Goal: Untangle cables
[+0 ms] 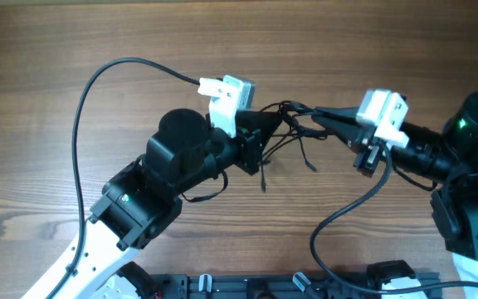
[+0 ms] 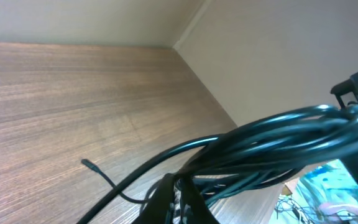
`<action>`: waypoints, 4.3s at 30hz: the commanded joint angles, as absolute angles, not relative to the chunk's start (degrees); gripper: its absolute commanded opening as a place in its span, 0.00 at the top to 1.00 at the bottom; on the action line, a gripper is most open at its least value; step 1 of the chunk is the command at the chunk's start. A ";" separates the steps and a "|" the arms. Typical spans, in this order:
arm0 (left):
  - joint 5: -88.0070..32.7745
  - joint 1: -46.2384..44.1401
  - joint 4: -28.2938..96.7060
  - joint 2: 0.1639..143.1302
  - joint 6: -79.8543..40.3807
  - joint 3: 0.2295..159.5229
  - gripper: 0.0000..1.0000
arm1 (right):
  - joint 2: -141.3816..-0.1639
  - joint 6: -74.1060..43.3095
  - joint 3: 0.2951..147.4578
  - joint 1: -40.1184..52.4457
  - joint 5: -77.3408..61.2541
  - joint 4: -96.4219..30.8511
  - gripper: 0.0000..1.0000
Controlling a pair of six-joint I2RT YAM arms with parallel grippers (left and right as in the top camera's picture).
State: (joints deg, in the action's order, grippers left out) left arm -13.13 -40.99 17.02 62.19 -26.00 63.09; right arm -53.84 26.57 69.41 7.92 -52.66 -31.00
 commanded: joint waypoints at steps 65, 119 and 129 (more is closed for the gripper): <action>-27.22 -41.04 10.35 59.37 -1.02 63.61 0.52 | -53.78 4.95 69.65 7.64 -49.45 -30.48 0.96; 1.87 -41.06 10.31 63.00 -9.91 63.61 0.96 | -52.88 4.51 69.65 7.64 -26.35 -38.28 0.00; -9.61 -41.04 10.09 63.00 -9.91 63.61 0.96 | -52.93 12.03 69.65 7.64 -37.80 -38.24 0.00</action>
State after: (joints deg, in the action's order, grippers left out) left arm -4.73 -41.23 10.50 63.86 -8.99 63.09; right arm -53.63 9.56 69.41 7.70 -34.35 -38.35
